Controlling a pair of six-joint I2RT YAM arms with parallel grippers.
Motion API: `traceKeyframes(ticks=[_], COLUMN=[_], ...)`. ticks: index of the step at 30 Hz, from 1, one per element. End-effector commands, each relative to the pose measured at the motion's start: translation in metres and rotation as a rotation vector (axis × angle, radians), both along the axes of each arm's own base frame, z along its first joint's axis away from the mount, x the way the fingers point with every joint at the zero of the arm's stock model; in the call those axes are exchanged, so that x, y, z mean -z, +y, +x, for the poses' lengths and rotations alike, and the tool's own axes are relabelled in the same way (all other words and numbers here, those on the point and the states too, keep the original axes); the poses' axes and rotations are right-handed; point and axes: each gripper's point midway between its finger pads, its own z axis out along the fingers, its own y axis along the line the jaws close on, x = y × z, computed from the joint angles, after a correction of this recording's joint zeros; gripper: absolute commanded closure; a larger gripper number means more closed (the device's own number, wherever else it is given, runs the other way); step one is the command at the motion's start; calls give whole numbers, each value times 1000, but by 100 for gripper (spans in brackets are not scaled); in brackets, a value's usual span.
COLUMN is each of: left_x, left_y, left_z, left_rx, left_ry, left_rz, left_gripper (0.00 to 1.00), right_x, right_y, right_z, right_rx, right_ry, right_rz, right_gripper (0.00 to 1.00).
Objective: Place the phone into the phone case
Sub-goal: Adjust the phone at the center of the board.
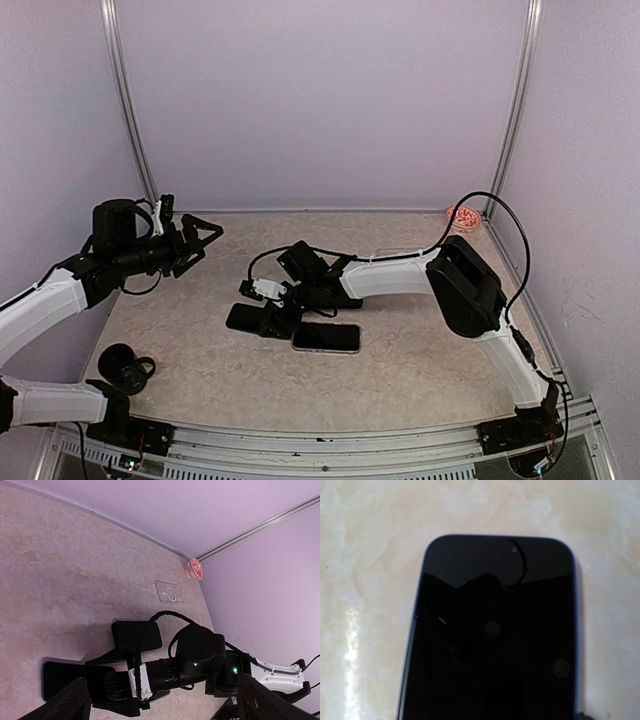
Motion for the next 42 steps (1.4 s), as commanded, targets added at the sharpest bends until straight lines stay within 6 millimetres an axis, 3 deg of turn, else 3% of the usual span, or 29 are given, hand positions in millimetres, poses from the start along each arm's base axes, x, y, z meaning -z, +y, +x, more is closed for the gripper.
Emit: traceKeyframes(ticks=[1, 7, 15, 18, 31, 38, 42], left_x=[2, 2, 4, 4, 6, 8, 7], left_y=[3, 6, 7, 8, 7, 7, 7], left_z=[-2, -3, -3, -3, -3, -1, 0], left_rx=[-3, -7, -8, -10, -10, -9, -9], left_ry=[-6, -6, -4, -5, -2, 4, 3], left_rz=[9, 9, 14, 14, 15, 17, 16], left_gripper=[1, 1, 1, 1, 1, 1, 1], right_x=[-26, -34, -14, -11, 15, 33, 33], right_y=[7, 10, 11, 12, 16, 10, 11], right_z=[-5, -6, -6, -5, 9, 7, 2], right_rx=[-21, -27, -21, -15, 40, 35, 13], right_ry=[-34, -46, -8, -9, -14, -9, 9], right_rz=[47, 67, 10, 9, -29, -70, -63], right_gripper=[23, 19, 12, 1, 0, 1, 5])
